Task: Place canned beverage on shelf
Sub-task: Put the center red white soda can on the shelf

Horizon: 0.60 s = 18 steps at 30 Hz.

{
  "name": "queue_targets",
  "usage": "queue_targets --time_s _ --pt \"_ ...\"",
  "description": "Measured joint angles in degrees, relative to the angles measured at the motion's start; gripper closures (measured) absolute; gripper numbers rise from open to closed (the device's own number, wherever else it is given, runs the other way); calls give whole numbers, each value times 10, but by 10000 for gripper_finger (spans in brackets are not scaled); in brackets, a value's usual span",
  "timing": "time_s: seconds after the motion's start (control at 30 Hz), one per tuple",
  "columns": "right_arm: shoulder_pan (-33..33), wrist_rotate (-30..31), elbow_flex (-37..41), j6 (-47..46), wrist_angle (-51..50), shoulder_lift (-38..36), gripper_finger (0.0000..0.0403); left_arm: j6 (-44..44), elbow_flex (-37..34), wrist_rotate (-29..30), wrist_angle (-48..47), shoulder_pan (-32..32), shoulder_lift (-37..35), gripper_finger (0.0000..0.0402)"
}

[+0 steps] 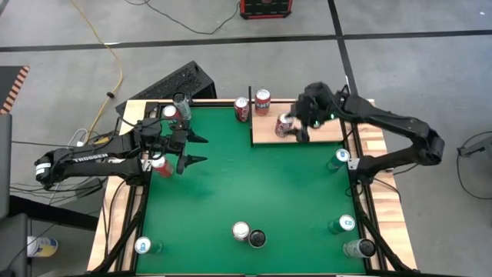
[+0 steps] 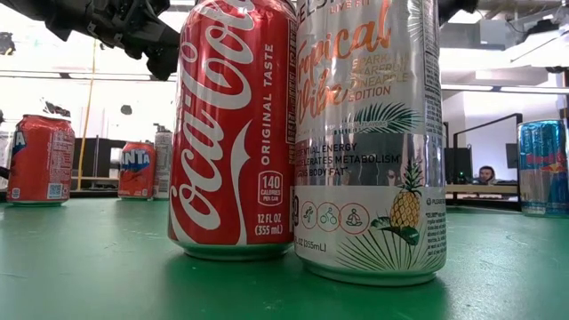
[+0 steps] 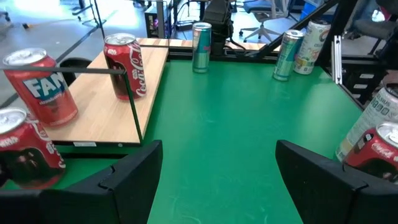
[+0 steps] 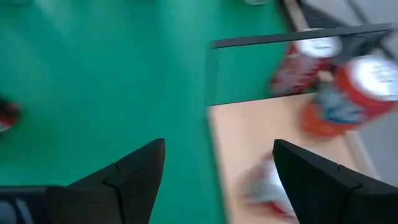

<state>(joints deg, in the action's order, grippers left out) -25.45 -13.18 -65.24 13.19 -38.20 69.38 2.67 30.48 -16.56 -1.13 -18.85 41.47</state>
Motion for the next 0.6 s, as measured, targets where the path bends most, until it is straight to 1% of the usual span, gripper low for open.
queue_targets --time_s 0.07,0.17,0.23,0.3,0.43,0.5,0.6 --pt "35 15 28 -23 11 -17 98 14 0 1 0 0 0 105" --pt "84 88 84 -60 40 -35 122 28 0 5 0 0 0 105" --pt "107 140 122 -86 77 -44 140 36 0 12 3 0 0 105" --pt "118 165 156 -110 115 -50 166 35 0 25 8 -1 -7 105" --pt "118 192 190 -155 163 -42 241 35 0 40 10 -1 -34 105" --pt "113 207 197 -162 178 -31 289 28 0 43 10 -1 -56 105" --pt "96 208 198 -159 180 -11 367 22 0 44 11 -1 -86 105"
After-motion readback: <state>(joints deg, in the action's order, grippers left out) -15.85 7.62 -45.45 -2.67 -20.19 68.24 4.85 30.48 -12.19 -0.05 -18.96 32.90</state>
